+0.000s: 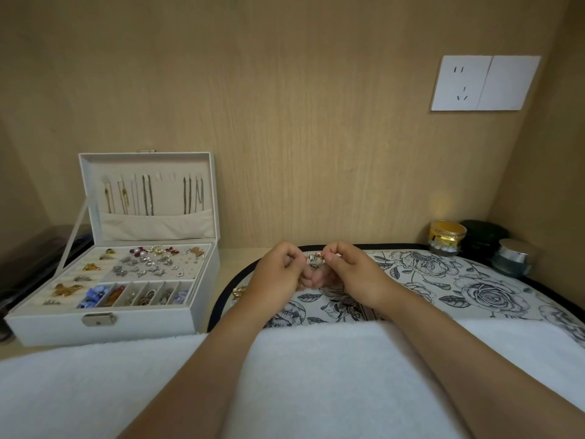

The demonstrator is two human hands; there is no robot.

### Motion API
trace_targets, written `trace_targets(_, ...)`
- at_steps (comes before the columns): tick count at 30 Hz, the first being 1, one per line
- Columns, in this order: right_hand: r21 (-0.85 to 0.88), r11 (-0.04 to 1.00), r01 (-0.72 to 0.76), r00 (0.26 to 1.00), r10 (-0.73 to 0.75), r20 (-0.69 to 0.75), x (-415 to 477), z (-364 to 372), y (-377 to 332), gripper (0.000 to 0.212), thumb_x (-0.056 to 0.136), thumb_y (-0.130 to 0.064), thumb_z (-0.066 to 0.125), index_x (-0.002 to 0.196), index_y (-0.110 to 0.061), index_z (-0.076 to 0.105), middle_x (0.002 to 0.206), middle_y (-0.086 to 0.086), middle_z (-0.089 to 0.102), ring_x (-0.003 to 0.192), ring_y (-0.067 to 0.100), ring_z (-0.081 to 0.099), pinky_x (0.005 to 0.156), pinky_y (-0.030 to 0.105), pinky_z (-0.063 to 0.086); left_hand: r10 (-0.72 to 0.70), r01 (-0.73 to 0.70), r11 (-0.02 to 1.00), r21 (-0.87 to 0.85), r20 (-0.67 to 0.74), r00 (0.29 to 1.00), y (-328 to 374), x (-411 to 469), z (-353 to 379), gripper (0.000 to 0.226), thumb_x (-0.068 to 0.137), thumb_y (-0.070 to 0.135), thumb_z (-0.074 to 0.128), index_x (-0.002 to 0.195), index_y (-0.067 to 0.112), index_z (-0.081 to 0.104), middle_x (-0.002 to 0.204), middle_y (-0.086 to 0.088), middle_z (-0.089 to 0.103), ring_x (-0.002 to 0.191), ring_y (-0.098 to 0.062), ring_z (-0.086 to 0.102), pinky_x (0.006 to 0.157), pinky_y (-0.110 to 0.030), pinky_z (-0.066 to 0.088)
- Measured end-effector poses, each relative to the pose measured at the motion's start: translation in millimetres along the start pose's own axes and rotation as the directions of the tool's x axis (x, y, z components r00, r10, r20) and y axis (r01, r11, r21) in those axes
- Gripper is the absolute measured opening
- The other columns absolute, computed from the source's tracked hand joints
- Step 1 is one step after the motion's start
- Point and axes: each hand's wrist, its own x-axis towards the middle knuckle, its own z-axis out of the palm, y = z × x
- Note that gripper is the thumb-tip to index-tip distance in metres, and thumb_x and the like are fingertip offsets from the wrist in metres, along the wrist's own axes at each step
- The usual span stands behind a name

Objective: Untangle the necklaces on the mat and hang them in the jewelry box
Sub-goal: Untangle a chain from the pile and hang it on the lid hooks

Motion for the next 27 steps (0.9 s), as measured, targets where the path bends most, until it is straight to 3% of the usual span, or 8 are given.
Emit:
trace_targets(3, 0.083, 0.996, -0.041, 0.999, 0.038, 0.037, 0, 2, -2, 0.016, 0.107, -0.017, 0.043, 0.096, -0.01, 0.052, 0.062, 0.006, 0.062, 0.043, 0.018, 0.044, 0.047, 0.027, 0.034, -0.058, 0.056, 0.991, -0.124, -0.014, 0.998, 6, -1, 1, 0.014, 0.101, 0.009, 0.044, 0.089, 0.009, 0.051, 0.07, -0.006, 0.064, 0.048, -0.018, 0.059, 0.04, -0.022, 0.039)
trace_targets(5, 0.039, 0.998, -0.055, 0.998, 0.054, 0.037, 1, 1, -3, 0.015, 0.105, -0.016, 0.048, 0.094, -0.01, 0.057, 0.06, 0.004, 0.057, 0.039, 0.012, 0.035, 0.043, 0.022, 0.026, -0.045, 0.043, 0.999, -0.024, -0.072, 0.996, 4, 0, -1, 0.015, 0.101, 0.012, 0.044, 0.088, 0.013, 0.051, 0.071, -0.002, 0.065, 0.043, -0.012, 0.052, 0.043, -0.024, 0.037)
trace_targets(7, -0.061, 0.996, -0.066, 0.998, 0.067, 0.012, 0, -2, -5, 0.013, 0.101, -0.017, 0.056, 0.094, -0.01, 0.065, 0.063, 0.001, 0.062, 0.039, 0.006, 0.039, 0.043, 0.019, 0.032, 0.049, -0.024, 0.975, 0.219, -0.11, 0.993, 0, 1, -7, 0.014, 0.101, 0.017, 0.044, 0.088, 0.019, 0.05, 0.072, 0.0, 0.066, 0.046, -0.006, 0.052, 0.048, -0.029, 0.042)
trace_targets(11, -0.287, 0.952, -0.11, 0.994, 0.103, -0.038, -2, -8, -1, 0.019, 0.093, -0.02, 0.067, 0.083, -0.007, 0.073, 0.081, 0.002, 0.076, 0.069, 0.002, 0.065, 0.075, 0.027, 0.055, 0.264, -0.184, 0.727, 0.662, -0.022, 0.964, -8, 1, -20, 0.012, 0.103, 0.03, 0.038, 0.097, 0.024, 0.046, 0.073, 0.003, 0.066, 0.066, -0.02, 0.064, 0.062, -0.043, 0.052)
trace_targets(14, -0.323, 0.94, -0.111, 0.994, 0.107, -0.028, -4, -11, -3, 0.022, 0.091, -0.022, 0.07, 0.074, -0.007, 0.071, 0.089, 0.005, 0.077, 0.089, 0.016, 0.072, 0.091, 0.032, 0.053, 0.292, -0.214, 0.636, 0.741, 0.026, 0.956, -2, -1, -25, 0.012, 0.102, 0.034, 0.042, 0.099, 0.03, 0.052, 0.07, 0.007, 0.063, 0.064, -0.015, 0.059, 0.058, -0.031, 0.045)
trace_targets(19, -0.325, 0.941, -0.089, 0.995, 0.102, 0.024, -10, -13, -13, 0.018, 0.091, -0.025, 0.07, 0.076, -0.016, 0.073, 0.079, -0.009, 0.074, 0.078, 0.007, 0.069, 0.081, 0.022, 0.052, 0.167, -0.2, 0.717, 0.667, 0.114, 0.979, 1, -6, -28, 0.01, 0.09, 0.047, 0.06, 0.092, 0.04, 0.067, 0.083, 0.014, 0.063, 0.079, -0.003, 0.057, 0.067, -0.023, 0.045)
trace_targets(22, -0.309, 0.948, -0.076, 0.996, 0.086, 0.02, -12, -11, -15, 0.025, 0.098, -0.026, 0.062, 0.074, -0.019, 0.065, 0.051, -0.017, 0.058, 0.047, -0.004, 0.051, 0.054, 0.012, 0.039, 0.126, -0.195, 0.779, 0.596, 0.156, 0.98, -2, -7, -27, 0.013, 0.082, 0.055, 0.068, 0.092, 0.048, 0.07, 0.089, 0.014, 0.064, 0.081, -0.002, 0.059, 0.074, -0.027, 0.049)
trace_targets(27, -0.116, 0.993, -0.037, 0.999, 0.041, 0.026, -11, -10, -17, 0.026, 0.101, -0.022, 0.056, 0.077, -0.016, 0.063, 0.06, -0.004, 0.056, 0.042, 0.003, 0.041, 0.044, 0.014, 0.032, 0.119, -0.182, 0.916, 0.356, 0.192, 0.974, 0, -10, -17, 0.009, 0.086, 0.037, 0.073, 0.094, 0.039, 0.078, 0.09, 0.019, 0.072, 0.072, 0.009, 0.059, 0.068, -0.015, 0.04)
